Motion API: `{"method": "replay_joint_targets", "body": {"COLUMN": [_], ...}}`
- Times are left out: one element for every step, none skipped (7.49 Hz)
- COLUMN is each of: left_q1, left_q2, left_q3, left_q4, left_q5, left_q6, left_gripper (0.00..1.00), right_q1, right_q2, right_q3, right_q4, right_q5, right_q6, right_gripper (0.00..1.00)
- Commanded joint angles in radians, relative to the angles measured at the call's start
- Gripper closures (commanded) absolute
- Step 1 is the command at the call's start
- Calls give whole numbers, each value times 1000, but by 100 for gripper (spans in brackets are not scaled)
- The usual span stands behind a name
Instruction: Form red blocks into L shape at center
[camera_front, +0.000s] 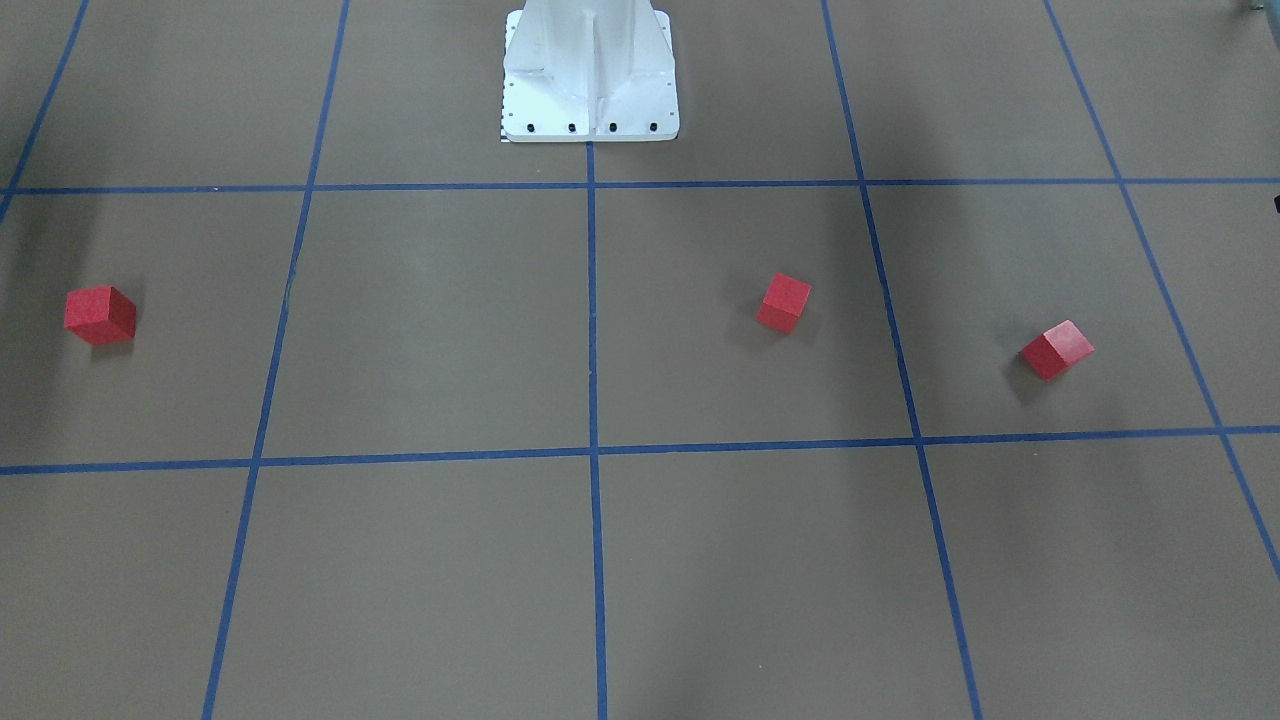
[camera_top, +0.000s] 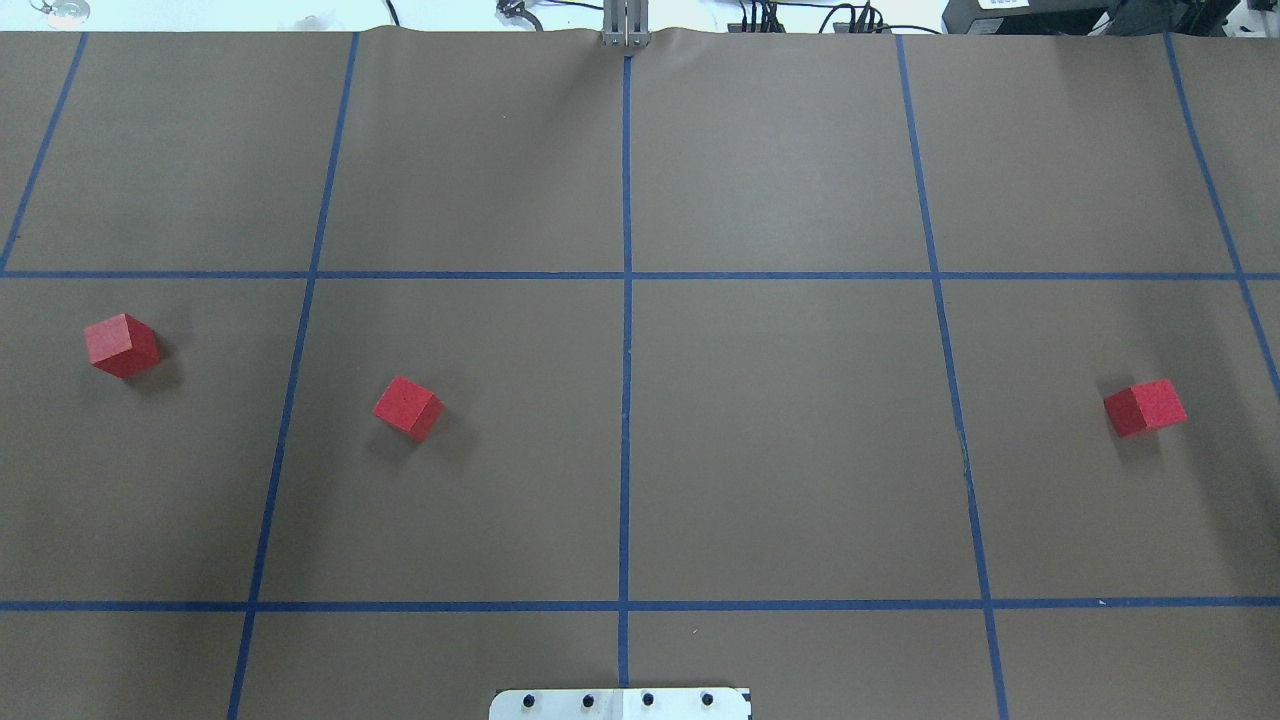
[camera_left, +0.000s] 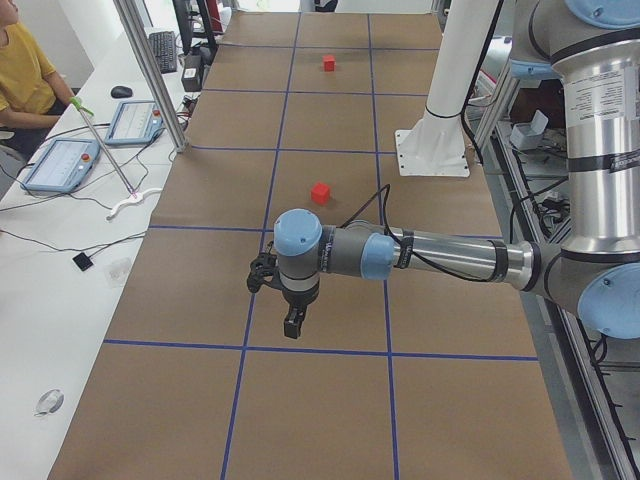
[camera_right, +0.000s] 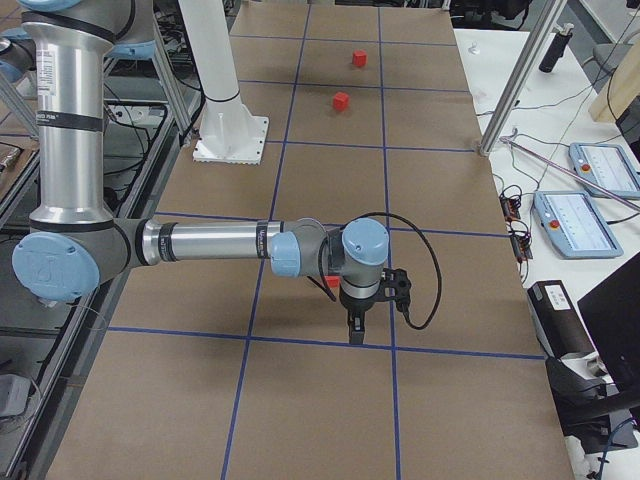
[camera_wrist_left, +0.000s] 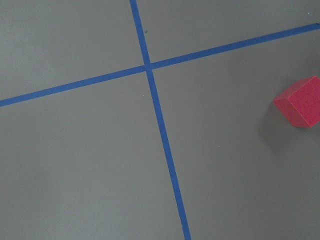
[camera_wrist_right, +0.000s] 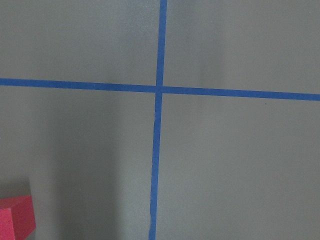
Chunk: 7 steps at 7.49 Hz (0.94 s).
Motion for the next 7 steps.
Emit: {"method": "replay_joint_targets", "body": {"left_q1": [0,0,0,0,0,-2,-2], "left_q2": [2,2,2,0,-2,-2,-2], "left_q3": [-11,-14,-16,-16,-16,-14,-26], "left_q4": [-2,0,0,0,0,-3,-3], "left_q5": [-1,-2,1,6,4,-5,-5], "left_q6": [2,0,0,0,-5,-8,-8], "left_gripper": [0,0,0,0,0,0,0], "right_q1": [-1,-2,-2,-2,-2,-4,-4], "right_q2": [0,0,0,0,0,2,0], "right_q3": [0,2,9,11,6,5,2], "right_q4": [0,0,2,12,61,114,188], "right_q5": [2,2,3,3,2,3,3], "right_q6": [-1,1,-1,-2,2,4,7], "right_gripper": [1,1,1,1,1,1,1]}}
